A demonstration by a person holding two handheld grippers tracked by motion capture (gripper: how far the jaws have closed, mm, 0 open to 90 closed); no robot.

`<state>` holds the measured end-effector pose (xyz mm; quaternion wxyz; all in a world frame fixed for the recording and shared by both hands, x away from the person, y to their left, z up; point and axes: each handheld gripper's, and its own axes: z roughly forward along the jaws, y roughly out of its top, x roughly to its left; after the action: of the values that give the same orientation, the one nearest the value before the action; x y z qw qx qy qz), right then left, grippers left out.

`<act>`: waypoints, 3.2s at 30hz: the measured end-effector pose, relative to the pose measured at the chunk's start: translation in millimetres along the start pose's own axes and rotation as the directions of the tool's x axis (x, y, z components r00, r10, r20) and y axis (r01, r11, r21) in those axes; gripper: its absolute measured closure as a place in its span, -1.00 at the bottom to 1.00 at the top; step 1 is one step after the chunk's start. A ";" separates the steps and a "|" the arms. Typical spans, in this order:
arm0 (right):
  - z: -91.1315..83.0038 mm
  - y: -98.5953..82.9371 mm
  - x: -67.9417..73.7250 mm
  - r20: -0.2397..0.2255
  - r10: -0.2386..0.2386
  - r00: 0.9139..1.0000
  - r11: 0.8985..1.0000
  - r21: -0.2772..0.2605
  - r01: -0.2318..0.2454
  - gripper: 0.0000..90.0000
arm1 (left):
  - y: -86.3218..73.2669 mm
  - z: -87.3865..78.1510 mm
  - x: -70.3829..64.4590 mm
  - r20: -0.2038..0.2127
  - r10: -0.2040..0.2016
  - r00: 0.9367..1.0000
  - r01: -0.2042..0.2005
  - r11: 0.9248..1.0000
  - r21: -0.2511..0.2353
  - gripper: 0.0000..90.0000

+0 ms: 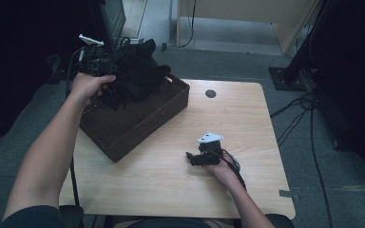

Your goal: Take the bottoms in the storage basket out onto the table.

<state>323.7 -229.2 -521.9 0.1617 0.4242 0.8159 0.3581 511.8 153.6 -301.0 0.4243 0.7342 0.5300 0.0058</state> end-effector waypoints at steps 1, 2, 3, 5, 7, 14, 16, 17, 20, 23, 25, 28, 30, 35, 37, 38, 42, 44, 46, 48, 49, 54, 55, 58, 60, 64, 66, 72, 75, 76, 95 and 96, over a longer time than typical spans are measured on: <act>-0.5 0.5 -0.7 -0.003 0.007 1.000 1.000 0.000 -0.007 -0.72 | 1.2 -2.4 -2.0 0.002 0.003 1.000 -0.003 1.000 -0.003 0.42; -0.8 0.9 -1.0 -0.008 0.014 1.000 1.000 -0.001 -0.014 -0.71 | 2.3 -5.2 -4.7 0.007 0.005 1.000 -0.005 1.000 -0.007 0.42; -1.4 1.7 -1.6 -0.012 0.022 1.000 1.000 0.001 -0.022 -0.71 | 3.6 -8.2 -8.5 0.013 0.007 1.000 -0.007 1.000 -0.013 0.42; -3.8 2.8 -3.6 -0.015 0.033 0.999 0.999 -0.019 -0.033 -0.71 | 4.5 -11.1 -13.7 0.017 0.013 1.000 -0.013 1.000 -0.016 0.42; -7.1 4.1 -5.7 -0.016 0.043 0.999 0.998 -0.037 -0.044 -0.70 | 5.3 -12.8 -19.8 0.017 0.016 1.000 -0.015 1.000 -0.012 0.42; -22.6 8.2 -16.6 0.020 0.053 0.998 0.997 -0.051 -0.052 -0.70 | 6.9 -11.1 -45.7 0.012 0.064 0.998 -0.064 0.998 0.009 0.42; -25.5 8.0 -20.2 0.025 0.063 0.998 0.997 -0.050 -0.062 -0.70 | 7.8 -9.8 -53.0 0.020 0.071 0.997 -0.072 0.997 0.010 0.42; -26.9 7.8 -22.2 0.028 0.066 0.997 0.997 -0.053 -0.065 -0.70 | 8.7 -8.8 -58.6 0.029 0.077 0.997 -0.077 0.997 0.011 0.41; -31.6 8.1 -26.7 0.035 0.076 0.996 0.996 -0.051 -0.075 -0.70 | 10.2 -7.5 -67.1 0.038 0.088 0.995 -0.088 0.996 0.010 0.42; -36.6 8.5 -29.7 0.038 0.079 0.996 0.995 -0.058 -0.077 -0.70 | 13.0 -3.5 -89.4 0.066 0.112 0.992 -0.113 0.993 0.016 0.41; -39.0 7.9 -31.3 0.042 0.080 0.996 0.995 -0.061 -0.077 -0.70 | 13.5 -1.4 -98.1 0.078 0.132 0.988 -0.134 0.991 0.023 0.41; -41.8 6.8 -34.8 0.048 0.083 0.995 0.995 -0.059 -0.080 -0.70 | 14.2 4.5 -112.8 0.099 0.152 0.983 -0.156 0.987 0.030 0.41; -43.8 5.7 -37.7 0.052 0.094 0.994 0.994 -0.059 -0.090 -0.70 | 13.9 9.4 -122.0 0.114 0.156 0.981 -0.161 0.986 0.034 0.41; -47.0 3.7 -42.8 0.063 0.109 0.992 0.993 -0.061 -0.105 -0.70 | 8.6 21.9 -143.1 0.154 0.180 0.972 -0.189 0.981 0.051 0.41; -47.8 2.1 -45.1 0.070 0.110 0.991 0.993 -0.060 -0.106 -0.70 | 4.2 26.7 -149.1 0.168 0.183 0.969 -0.195 0.979 0.059 0.41; -48.3 1.4 -45.6 0.073 0.114 0.991 0.992 -0.057 -0.110 -0.70 | 2.1 28.8 -150.9 0.171 0.186 0.967 -0.199 0.978 0.061 0.41; -50.8 -1.3 -49.0 0.088 0.126 0.988 0.991 -0.058 -0.121 -0.70 | -10.0 44.5 -155.4 0.181 0.194 0.964 -0.213 0.973 0.088 0.41; -53.0 -2.9 -50.9 0.096 0.134 0.986 0.990 -0.065 -0.128 -0.70 | -18.4 52.5 -153.8 0.187 0.178 0.966 -0.198 0.975 0.097 0.41; -55.1 -4.3 -52.8 0.104 0.135 0.985 0.990 -0.066 -0.128 -0.70 | -29.5 60.4 -150.4 0.195 0.161 0.967 -0.184 0.977 0.106 0.41; -56.2 -5.6 -54.8 0.110 0.141 0.984 0.989 -0.070 -0.134 -0.70 | -37.9 66.4 -148.4 0.198 0.157 0.968 -0.182 0.976 0.119 0.40; -56.6 -6.0 -55.5 0.112 0.143 0.983 0.988 -0.069 -0.136 -0.70 | -42.7 69.7 -147.7 0.194 0.159 0.968 -0.186 0.975 0.125 0.40; -58.9 -7.9 -60.6 0.128 0.162 0.979 0.985 -0.074 -0.153 -0.70 | -64.6 85.9 -146.8 0.191 0.166 0.967 -0.197 0.967 0.159 0.40; -59.3 -8.1 -62.0 0.132 0.160 0.978 0.986 -0.074 -0.151 -0.70 | -68.7 88.6 -146.9 0.193 0.162 0.968 -0.195 0.967 0.162 0.40; -60.5 -8.3 -64.5 0.139 0.166 0.976 0.984 -0.082 -0.156 -0.70 | -82.9 96.7 -146.4 0.208 0.152 0.966 -0.188 0.968 0.164 0.40; -60.9 -8.6 -65.4 0.141 0.173 0.975 0.983 -0.085 -0.162 -0.70 | -90.5 101.3 -146.3 0.205 0.153 0.967 -0.189 0.967 0.172 0.40; -62.2 -8.9 -68.3 0.137 0.195 0.971 0.979 -0.092 -0.184 -0.70 | -108.5 112.3 -145.9 0.180 0.173 0.968 -0.205 0.962 0.181 0.39; -63.5 -8.9 -69.1 0.137 0.205 0.969 0.976 -0.096 -0.193 -0.70 | -116.6 117.2 -145.4 0.179 0.166 0.970 -0.198 0.964 0.176 0.39; -66.3 -9.7 -73.2 0.150 0.207 0.967 0.976 -0.098 -0.193 -0.68 | -141.0 136.1 -144.9 0.159 0.172 0.972 -0.203 0.958 0.203 0.38; -66.9 -10.7 -74.9 0.161 0.204 0.966 0.978 -0.082 -0.192 -0.66 | -151.7 142.4 -141.5 0.155 0.143 0.977 -0.172 0.966 0.193 0.38; -67.3 -10.8 -75.6 0.163 0.200 0.966 0.979 -0.082 -0.189 -0.66 | -156.0 144.6 -140.5 0.141 0.154 0.978 -0.179 0.965 0.190 0.38; -64.0 -1.5 -54.8 0.066 0.114 0.991 0.988 -0.111 -0.107 -0.67 | -187.6 160.6 -115.1 0.091 0.183 0.979 -0.198 0.960 0.198 0.09; -63.5 -1.3 -53.7 0.064 0.118 0.991 0.988 -0.111 -0.111 -0.67 | -187.3 160.5 -114.0 0.093 0.173 0.981 -0.189 0.961 0.202 0.03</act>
<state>318.5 -301.6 -481.0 0.1922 0.4734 0.7636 0.3948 390.5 -20.1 -471.3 0.3614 0.8200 0.4421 -0.0386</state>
